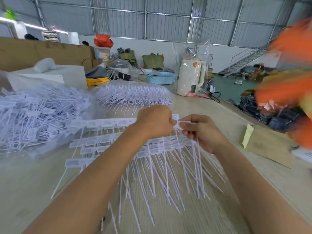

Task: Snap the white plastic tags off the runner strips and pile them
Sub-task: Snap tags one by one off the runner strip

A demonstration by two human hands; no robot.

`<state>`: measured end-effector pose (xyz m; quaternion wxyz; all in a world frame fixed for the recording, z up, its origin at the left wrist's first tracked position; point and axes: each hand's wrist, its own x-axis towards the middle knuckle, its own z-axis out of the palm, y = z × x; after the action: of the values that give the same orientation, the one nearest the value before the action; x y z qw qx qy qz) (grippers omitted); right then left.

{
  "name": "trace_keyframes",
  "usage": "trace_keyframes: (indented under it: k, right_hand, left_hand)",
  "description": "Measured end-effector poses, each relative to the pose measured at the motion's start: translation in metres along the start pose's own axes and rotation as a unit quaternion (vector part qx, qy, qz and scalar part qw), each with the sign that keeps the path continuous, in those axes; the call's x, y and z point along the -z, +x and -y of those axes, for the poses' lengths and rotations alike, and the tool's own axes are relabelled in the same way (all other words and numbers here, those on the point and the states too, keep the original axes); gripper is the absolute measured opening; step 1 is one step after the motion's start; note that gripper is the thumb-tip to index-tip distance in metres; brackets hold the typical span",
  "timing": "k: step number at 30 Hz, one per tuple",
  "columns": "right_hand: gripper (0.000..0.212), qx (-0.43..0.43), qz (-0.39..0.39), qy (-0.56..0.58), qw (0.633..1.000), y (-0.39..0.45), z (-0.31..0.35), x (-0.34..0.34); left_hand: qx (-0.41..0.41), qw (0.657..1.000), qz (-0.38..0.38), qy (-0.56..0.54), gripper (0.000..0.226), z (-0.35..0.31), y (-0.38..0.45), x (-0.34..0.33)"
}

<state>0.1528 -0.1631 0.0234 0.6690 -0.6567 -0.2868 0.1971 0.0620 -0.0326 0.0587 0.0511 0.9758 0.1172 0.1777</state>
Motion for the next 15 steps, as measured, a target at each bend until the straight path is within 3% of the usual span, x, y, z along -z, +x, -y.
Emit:
trace_keyframes:
  k: [3, 5, 10, 15]
  right_hand:
    - [0.009, -0.026, 0.009, -0.073, 0.997, 0.0, -0.003, 0.005]
    - [0.01, -0.034, 0.017, -0.122, 0.992, 0.0, -0.008, 0.005]
    - [0.004, -0.031, 0.045, -0.133, 0.99, 0.0, -0.011, 0.009]
    - [0.01, 0.015, -0.01, -0.182, 0.983, 0.0, -0.013, -0.001]
  left_hand:
    - [0.029, 0.982, 0.107, -0.152, 0.027, 0.006, -0.003, -0.018]
    - [0.041, 0.97, 0.133, -0.199, 0.031, 0.009, -0.004, -0.032]
    - [0.063, 0.957, 0.077, -0.274, 0.044, 0.009, 0.0, -0.044]
    - [0.11, 0.919, 0.079, -0.371, 0.044, 0.007, 0.0, -0.044]
